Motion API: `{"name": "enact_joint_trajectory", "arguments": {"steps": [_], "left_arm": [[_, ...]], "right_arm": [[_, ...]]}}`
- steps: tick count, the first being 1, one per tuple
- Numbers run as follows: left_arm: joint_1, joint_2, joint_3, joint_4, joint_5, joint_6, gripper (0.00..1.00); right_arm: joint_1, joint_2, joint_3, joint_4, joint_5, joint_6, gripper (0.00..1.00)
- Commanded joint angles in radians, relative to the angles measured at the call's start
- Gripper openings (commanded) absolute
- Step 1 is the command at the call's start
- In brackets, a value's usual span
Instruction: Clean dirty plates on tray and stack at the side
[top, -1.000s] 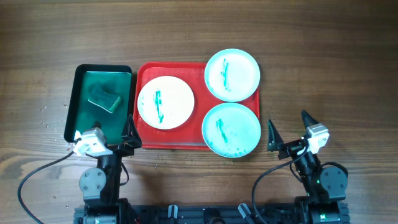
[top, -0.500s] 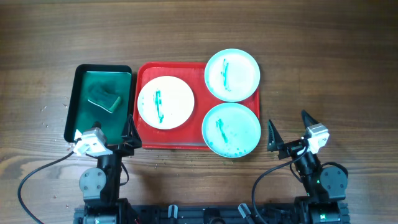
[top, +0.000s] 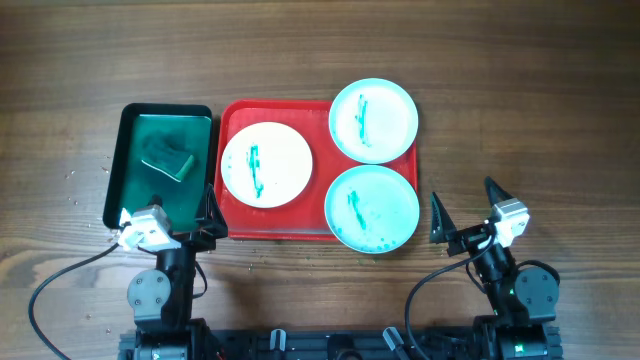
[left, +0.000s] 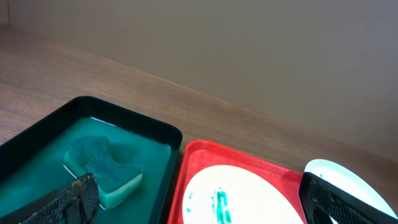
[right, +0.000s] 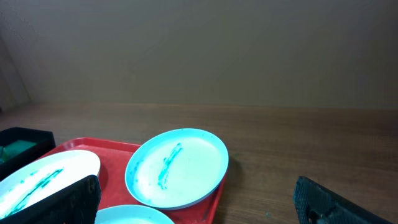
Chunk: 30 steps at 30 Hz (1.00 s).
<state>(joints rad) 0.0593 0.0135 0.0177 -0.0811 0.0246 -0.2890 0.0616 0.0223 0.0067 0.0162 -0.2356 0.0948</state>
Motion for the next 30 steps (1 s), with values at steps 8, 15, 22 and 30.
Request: {"name": "enact_joint_trajectory", "arguments": {"steps": [8, 15, 22, 30], "left_arm": [[0.005, -0.009, -0.012, 0.007, -0.007, 0.020, 1.00], [0.005, -0.009, -0.012, 0.007, -0.007, 0.020, 1.00], [0.005, 0.004, -0.012, 0.007, -0.008, 0.021, 1.00], [0.005, 0.136, 0.155, -0.072, -0.023, 0.031, 1.00]], "right_arm": [[-0.005, 0.007, -0.002, 0.005, -0.010, -0.010, 1.00], [-0.005, 0.007, -0.002, 0.004, 0.023, -0.028, 1.00], [-0.005, 0.007, -0.002, 0.037, 0.034, -0.012, 1.00], [-0.005, 0.029, 0.057, 0.049, -0.068, -0.010, 1.00]]}}
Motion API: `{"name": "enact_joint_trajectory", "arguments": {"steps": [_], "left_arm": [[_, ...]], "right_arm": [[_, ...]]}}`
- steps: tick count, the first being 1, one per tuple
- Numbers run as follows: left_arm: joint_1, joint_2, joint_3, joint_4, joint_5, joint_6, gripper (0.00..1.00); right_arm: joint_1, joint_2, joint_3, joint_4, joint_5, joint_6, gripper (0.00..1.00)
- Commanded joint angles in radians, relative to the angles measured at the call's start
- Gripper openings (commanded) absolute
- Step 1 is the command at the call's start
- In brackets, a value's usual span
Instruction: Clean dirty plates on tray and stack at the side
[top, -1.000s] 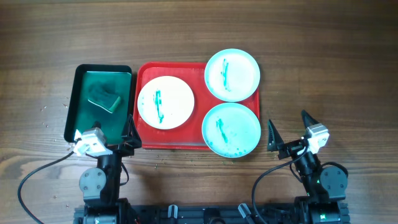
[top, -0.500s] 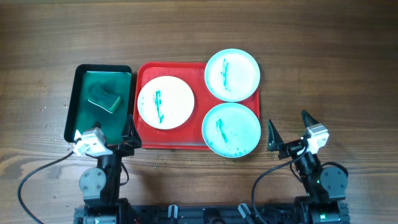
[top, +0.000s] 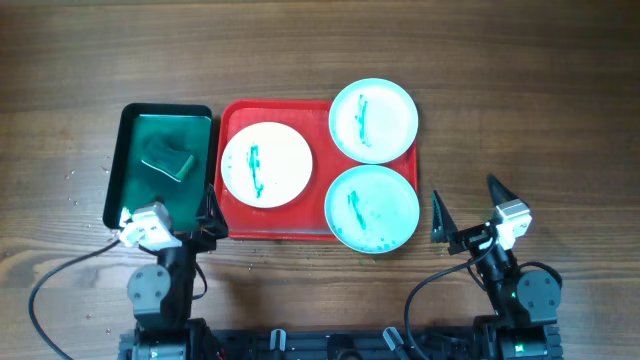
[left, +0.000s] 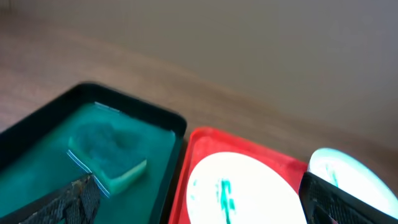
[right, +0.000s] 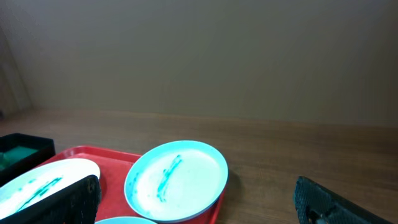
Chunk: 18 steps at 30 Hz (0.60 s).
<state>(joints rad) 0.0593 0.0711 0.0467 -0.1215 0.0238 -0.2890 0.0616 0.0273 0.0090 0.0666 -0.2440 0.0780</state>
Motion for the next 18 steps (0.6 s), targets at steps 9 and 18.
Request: {"name": "enact_joint_trajectory", "arguments": {"steps": [9, 18], "left_arm": [[0.005, 0.572, 0.634, -0.250, -0.022, 0.050, 1.00], [0.005, 1.104, 1.236, -0.741, 0.030, 0.038, 1.00]], "right_arm": [[-0.005, 0.423, 0.391, -0.097, -0.180, -0.001, 1.00], [-0.004, 1.129, 1.124, -0.686, -0.261, -0.191, 1.00]]}}
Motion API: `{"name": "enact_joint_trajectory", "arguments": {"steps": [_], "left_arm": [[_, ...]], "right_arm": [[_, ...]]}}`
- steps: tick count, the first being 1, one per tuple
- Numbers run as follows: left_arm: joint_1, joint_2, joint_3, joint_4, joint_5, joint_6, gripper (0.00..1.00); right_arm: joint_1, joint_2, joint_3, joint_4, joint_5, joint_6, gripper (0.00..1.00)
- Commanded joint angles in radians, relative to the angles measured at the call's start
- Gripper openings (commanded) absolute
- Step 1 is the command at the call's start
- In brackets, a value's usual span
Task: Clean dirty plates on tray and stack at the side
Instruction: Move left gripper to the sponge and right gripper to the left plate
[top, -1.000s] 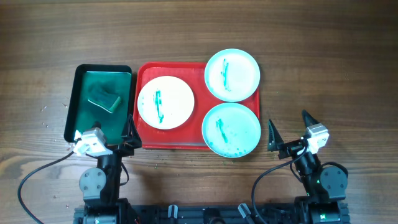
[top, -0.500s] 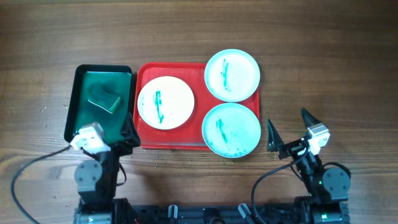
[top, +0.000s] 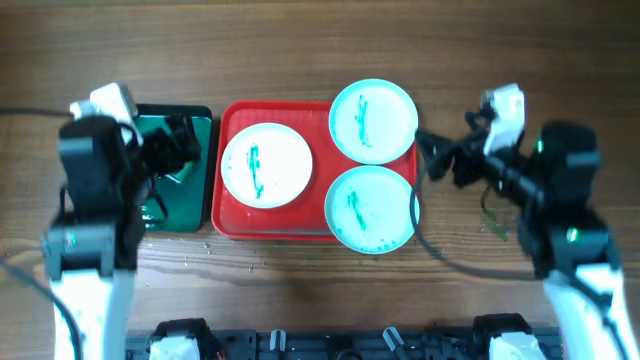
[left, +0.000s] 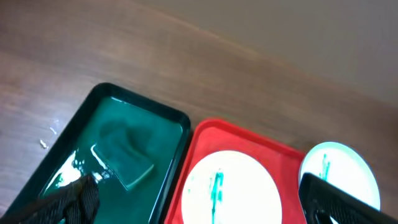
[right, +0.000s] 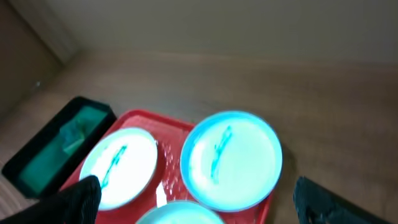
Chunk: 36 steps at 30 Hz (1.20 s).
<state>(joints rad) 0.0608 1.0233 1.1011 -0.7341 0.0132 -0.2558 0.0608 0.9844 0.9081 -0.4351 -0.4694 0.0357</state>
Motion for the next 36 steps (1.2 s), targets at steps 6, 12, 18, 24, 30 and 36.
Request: {"name": "enact_joint_trajectory", "arguments": {"steps": [6, 12, 18, 24, 30, 36], "left_arm": [[0.003, 0.323, 0.306, -0.244, 0.279, 0.005, 1.00], [0.003, 0.370, 0.306, -0.279, 0.277, 0.003, 0.87], [0.003, 0.422, 0.306, -0.400, -0.232, -0.568, 0.66], [0.003, 0.652, 0.305, -0.388, -0.251, -0.628, 0.48], [0.003, 0.829, 0.305, -0.241, -0.303, -0.570, 0.28], [0.027, 0.863, 0.305, -0.121, -0.303, -0.455, 0.24]], "right_arm": [[-0.003, 0.419, 0.455, -0.365, -0.064, -0.005, 1.00], [0.033, 0.488, 0.454, -0.344, 0.020, 0.039, 0.99], [0.225, 0.626, 0.472, -0.322, 0.299, 0.196, 0.95], [0.367, 0.802, 0.474, -0.115, 0.343, 0.233, 0.89], [0.403, 0.899, 0.474, -0.049, 0.346, 0.233, 0.87], [0.403, 0.937, 0.474, -0.044, 0.346, 0.234, 0.87]]}}
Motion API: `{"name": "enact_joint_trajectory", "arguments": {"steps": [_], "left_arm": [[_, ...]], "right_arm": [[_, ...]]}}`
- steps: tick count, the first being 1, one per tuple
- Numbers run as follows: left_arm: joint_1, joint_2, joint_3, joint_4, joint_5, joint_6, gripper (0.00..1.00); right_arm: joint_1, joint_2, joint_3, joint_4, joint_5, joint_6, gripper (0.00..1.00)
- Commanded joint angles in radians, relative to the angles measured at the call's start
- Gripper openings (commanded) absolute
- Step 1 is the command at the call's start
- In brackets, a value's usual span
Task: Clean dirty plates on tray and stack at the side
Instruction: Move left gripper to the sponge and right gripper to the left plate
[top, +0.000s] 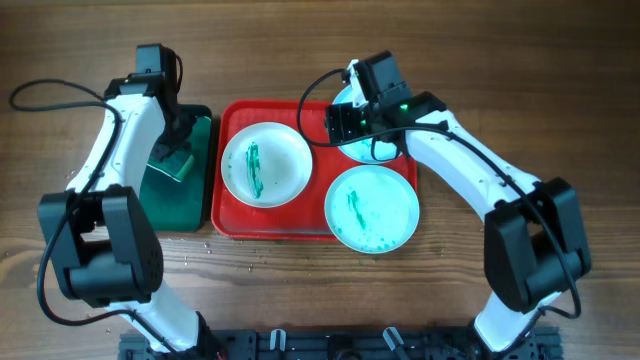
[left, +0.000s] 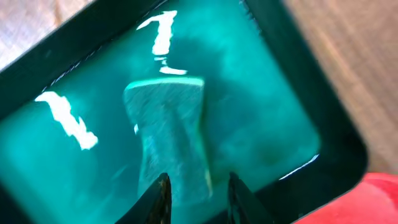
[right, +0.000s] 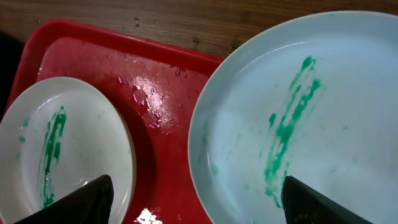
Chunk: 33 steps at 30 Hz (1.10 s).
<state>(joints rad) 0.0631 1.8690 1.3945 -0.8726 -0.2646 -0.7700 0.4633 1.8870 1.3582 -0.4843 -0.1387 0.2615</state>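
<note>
Three dirty plates lie on the red tray (top: 232, 215): a white plate (top: 263, 165) and two pale blue plates, one far (top: 385, 105) and one near (top: 371, 207), all smeared green. A green sponge (left: 168, 140) lies in water in the dark green basin (top: 190, 200). My left gripper (left: 198, 198) is low over the sponge's near end, its jaws open but narrowed, astride it. My right gripper (right: 196, 208) hovers wide open over the far blue plate's (right: 298, 124) left rim, next to the white plate (right: 56, 143).
The table is brown wood (top: 520, 80). The basin stands against the tray's left side. The near blue plate overhangs the tray's front right corner. Black cables (top: 60, 95) trail from both arms.
My left gripper was high above the basin with jaws wide; now it is low over the sponge with jaws narrowed. My right gripper moved from right of the tray to the far blue plate's left rim.
Both arms first sat at the table's near edge, grippers wide open, and stayed so a second later. Then they stood raised, left by the basin, right beside the tray. Now the left is down at the sponge, the right low over the far blue plate.
</note>
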Motion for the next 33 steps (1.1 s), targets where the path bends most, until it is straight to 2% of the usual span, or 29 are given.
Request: {"name": "enact_joint_trajectory", "arguments": {"steps": [1, 5, 11, 22, 24, 27, 29, 33], "left_arm": [[0.034, 0.023, 0.012, 0.018, -0.025, 0.060, 0.24], [0.073, 0.056, 0.012, 0.000, -0.002, 0.060, 0.25], [0.076, 0.058, 0.012, -0.030, 0.006, 0.059, 0.31], [0.076, 0.060, 0.010, -0.027, 0.006, 0.055, 0.35], [0.076, 0.063, 0.000, 0.000, 0.006, 0.049, 0.33], [0.076, 0.076, -0.041, 0.046, 0.031, 0.007, 0.22], [0.076, 0.096, -0.055, 0.082, 0.055, 0.008, 0.19], [0.074, 0.140, -0.055, 0.143, 0.130, 0.093, 0.11]], "right_arm": [[0.000, 0.039, 0.024, 0.005, 0.015, 0.008, 0.87], [0.000, 0.049, 0.024, 0.013, 0.014, 0.011, 0.87], [0.000, 0.068, 0.016, 0.043, 0.010, 0.011, 0.87], [0.000, 0.073, 0.014, 0.047, 0.003, 0.011, 0.88], [0.000, 0.073, 0.014, 0.047, 0.003, 0.011, 0.87], [0.000, 0.073, 0.014, 0.046, -0.001, 0.012, 0.87], [0.000, 0.073, 0.014, 0.047, -0.004, 0.011, 0.87], [0.000, 0.073, 0.014, 0.047, -0.004, 0.012, 0.87]]}}
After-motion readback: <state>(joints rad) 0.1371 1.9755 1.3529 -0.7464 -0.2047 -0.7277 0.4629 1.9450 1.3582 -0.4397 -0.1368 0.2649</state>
